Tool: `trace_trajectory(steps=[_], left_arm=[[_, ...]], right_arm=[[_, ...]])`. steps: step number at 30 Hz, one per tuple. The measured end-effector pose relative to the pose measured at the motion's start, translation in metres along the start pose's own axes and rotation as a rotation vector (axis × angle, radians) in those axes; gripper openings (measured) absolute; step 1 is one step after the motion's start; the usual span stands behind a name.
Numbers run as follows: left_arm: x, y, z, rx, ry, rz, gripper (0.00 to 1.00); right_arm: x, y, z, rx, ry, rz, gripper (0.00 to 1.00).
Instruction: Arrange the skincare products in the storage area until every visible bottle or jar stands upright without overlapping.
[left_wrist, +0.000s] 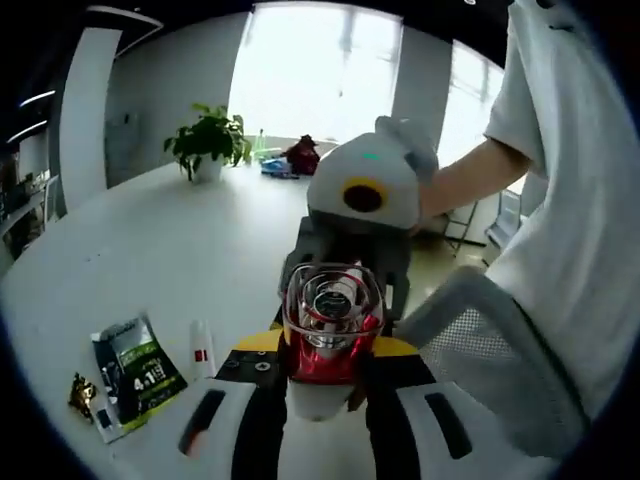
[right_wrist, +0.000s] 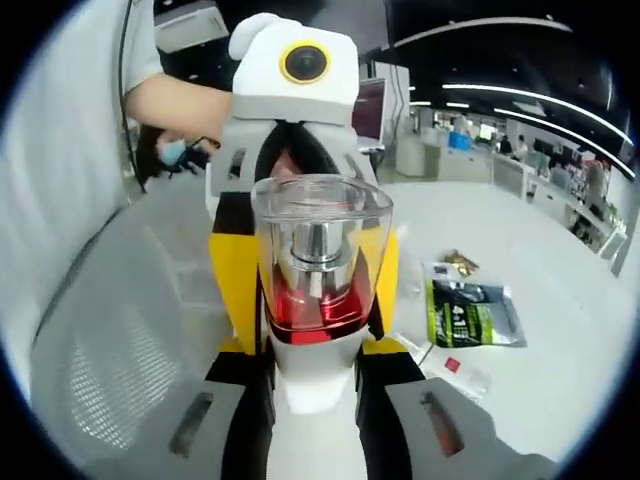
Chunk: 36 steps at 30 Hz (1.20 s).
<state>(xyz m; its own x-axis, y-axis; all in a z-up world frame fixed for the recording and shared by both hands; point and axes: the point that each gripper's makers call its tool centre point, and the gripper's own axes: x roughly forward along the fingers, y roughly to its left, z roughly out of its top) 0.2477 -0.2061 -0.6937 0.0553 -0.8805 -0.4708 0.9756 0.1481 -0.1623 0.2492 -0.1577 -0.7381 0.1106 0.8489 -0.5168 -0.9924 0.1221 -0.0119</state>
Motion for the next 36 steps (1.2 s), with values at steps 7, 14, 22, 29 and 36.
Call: trace_trajectory(steps=[7,14,22,29,36], left_arm=[[0.015,0.007,-0.001,0.007,0.006,-0.008,0.25],[0.019,0.011,-0.001,0.028,0.01,-0.022,0.25],[0.025,0.025,-0.001,0.018,0.001,-0.022,0.26],[0.031,0.04,0.005,0.01,-0.016,-0.025,0.26],[0.038,0.053,0.013,0.005,-0.033,-0.02,0.26]], right_arm=[[-0.006,-0.012,-0.017,-0.014,0.052,-0.022,0.3],[-0.009,-0.019,-0.023,-0.017,0.08,-0.044,0.3],[-0.012,-0.032,-0.03,-0.013,0.102,-0.061,0.3],[-0.017,-0.048,-0.034,0.015,0.094,-0.078,0.3],[-0.022,-0.065,-0.037,0.02,0.093,-0.095,0.3]])
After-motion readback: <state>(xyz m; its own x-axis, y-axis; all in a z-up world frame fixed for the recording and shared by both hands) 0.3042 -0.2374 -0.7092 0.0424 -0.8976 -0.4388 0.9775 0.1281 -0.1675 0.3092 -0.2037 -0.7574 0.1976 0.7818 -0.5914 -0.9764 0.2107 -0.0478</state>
